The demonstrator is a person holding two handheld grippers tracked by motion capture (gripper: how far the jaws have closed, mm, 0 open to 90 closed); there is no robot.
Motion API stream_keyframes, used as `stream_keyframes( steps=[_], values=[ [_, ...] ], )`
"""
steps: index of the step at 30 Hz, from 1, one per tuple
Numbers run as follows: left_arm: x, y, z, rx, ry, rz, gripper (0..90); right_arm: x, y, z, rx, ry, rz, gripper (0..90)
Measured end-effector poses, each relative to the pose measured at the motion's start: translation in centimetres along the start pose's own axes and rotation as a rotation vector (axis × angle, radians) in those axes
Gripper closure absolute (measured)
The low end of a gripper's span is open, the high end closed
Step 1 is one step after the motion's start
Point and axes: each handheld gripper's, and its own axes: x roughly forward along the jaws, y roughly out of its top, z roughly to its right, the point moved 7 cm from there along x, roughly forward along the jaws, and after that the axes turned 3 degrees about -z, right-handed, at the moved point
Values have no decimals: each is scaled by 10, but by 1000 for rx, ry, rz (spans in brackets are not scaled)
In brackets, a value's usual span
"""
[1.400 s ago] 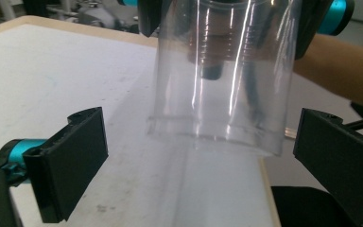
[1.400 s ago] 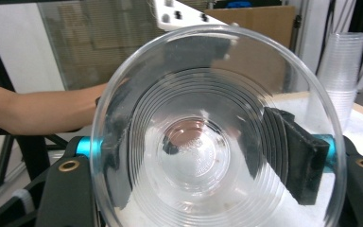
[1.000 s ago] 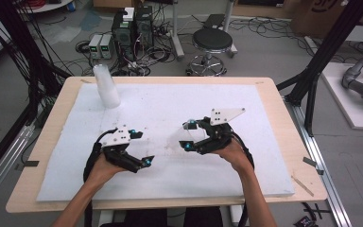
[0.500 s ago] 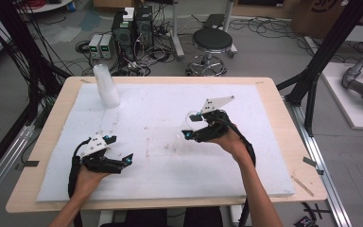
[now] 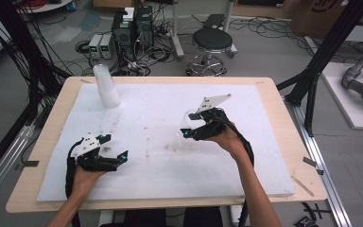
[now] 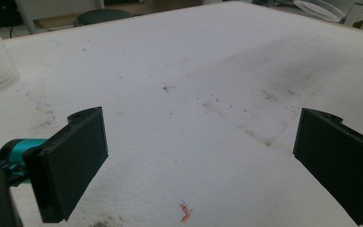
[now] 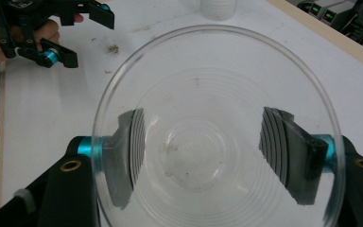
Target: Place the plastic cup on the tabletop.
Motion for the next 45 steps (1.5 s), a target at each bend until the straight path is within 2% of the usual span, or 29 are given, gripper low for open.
stream_keyframes(
  steps=[6,12,16,20,25,32,36,39,45],
  values=[
    [0,0,-1,-10,4,1,38,5,-1,2,5,-5,-14,325],
    [0,0,-1,-7,5,3,38,16,0,5,2,-42,-45,325],
    [0,0,0,5,9,-1,38,30,-1,4,-11,-66,-94,325],
    [0,0,-1,-15,5,6,38,43,-3,4,-12,-79,-125,325],
    [0,0,-1,-14,4,5,38,56,-4,7,-12,-109,-160,325],
    [0,-1,-1,-11,3,3,38,77,-12,8,-27,-114,-237,325],
    [0,0,-1,-14,2,6,38,86,-15,9,-19,-118,-243,323],
    [-1,0,-1,-15,-3,9,38,90,-14,9,-17,-117,-219,324],
    [-1,0,-1,-19,-3,9,37,91,-13,9,-12,-117,-213,323]
  ],
)
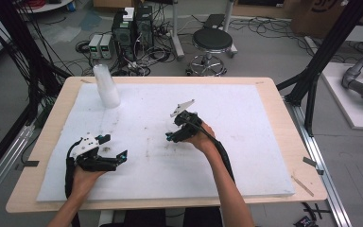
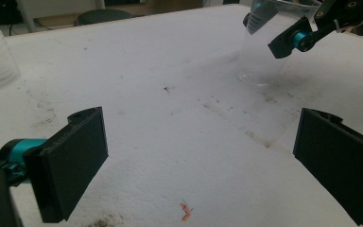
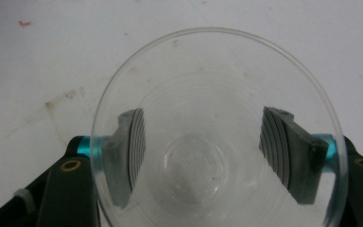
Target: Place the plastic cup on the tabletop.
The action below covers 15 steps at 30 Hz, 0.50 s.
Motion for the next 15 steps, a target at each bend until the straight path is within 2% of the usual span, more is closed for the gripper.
stream_keyframes(
  steps=[2,5,7,8,15],
  values=[
    [0,0,0,7,-3,-1,38,1,0,0,5,2,0,307],
    [0,0,0,6,-5,-1,37,6,-3,-1,39,29,-13,183],
    [0,0,0,3,-4,1,37,10,-6,0,44,14,-34,143],
    [0,0,0,3,-4,1,38,11,-6,0,57,15,-33,142],
    [0,0,0,0,-3,-1,38,8,-5,1,50,10,-5,141]
  ],
)
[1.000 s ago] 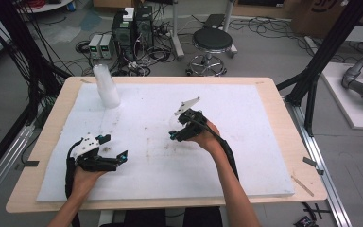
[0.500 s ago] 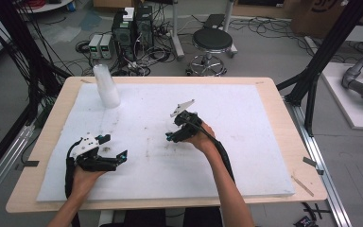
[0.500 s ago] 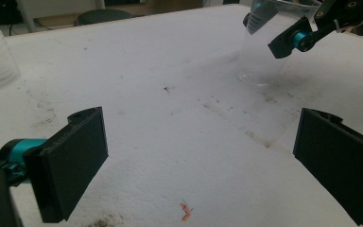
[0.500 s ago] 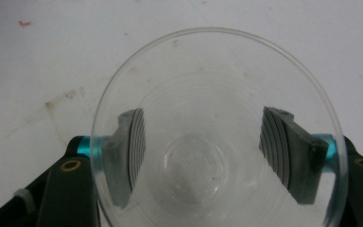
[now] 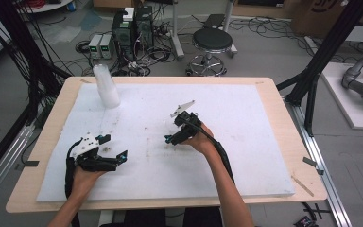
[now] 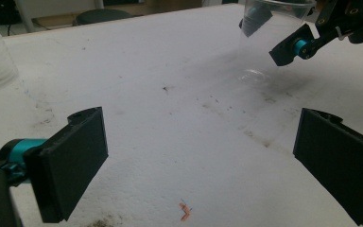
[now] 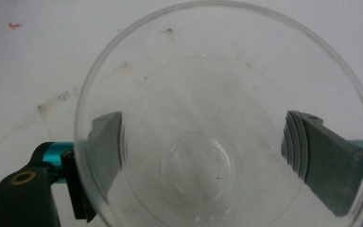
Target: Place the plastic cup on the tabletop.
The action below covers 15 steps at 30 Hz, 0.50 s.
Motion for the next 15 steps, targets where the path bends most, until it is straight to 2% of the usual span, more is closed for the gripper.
stream_keyframes(
  steps=[4,7,9,11,15],
  values=[
    [0,0,0,0,1,5,37,-5,-5,1,19,-1,15,142],
    [-1,0,0,-10,-6,10,38,-11,-20,5,41,-10,34,142],
    [-1,0,-1,-17,-6,16,38,-18,-32,8,59,-27,62,142],
    [-1,0,-1,-20,-7,15,38,-27,-44,8,82,-17,107,142],
    [-1,0,-1,-14,-1,10,38,-46,-65,7,107,-28,178,142]
  ],
)
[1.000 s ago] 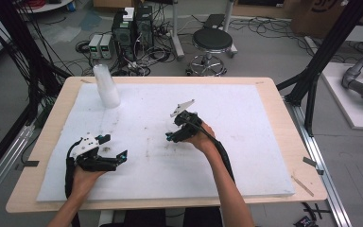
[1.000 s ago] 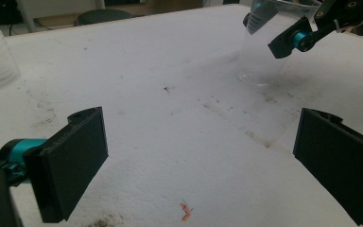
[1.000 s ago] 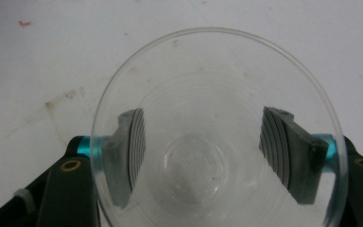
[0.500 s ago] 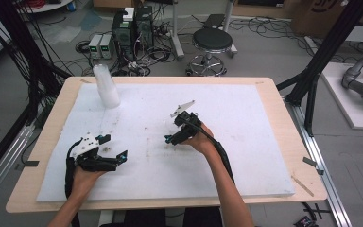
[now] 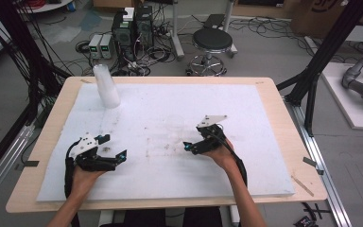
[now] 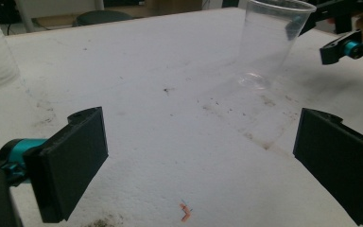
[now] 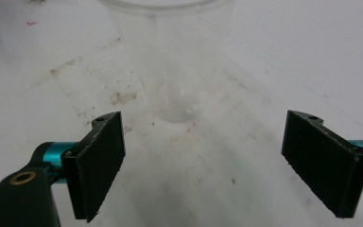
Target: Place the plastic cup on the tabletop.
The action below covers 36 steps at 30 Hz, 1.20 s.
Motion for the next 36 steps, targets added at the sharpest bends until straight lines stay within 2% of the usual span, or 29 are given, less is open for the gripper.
stream_keyframes(
  steps=[5,16,20,36],
  values=[
    [0,0,0,-2,4,2,38,-23,-17,2,28,-30,96,143],
    [-1,0,0,4,14,2,38,-56,-46,15,61,-129,190,143],
    [-1,0,1,1,14,3,38,-57,-52,20,75,-157,204,143],
    [-1,0,0,-7,27,7,38,-57,-61,25,113,-171,227,144]
  ],
)
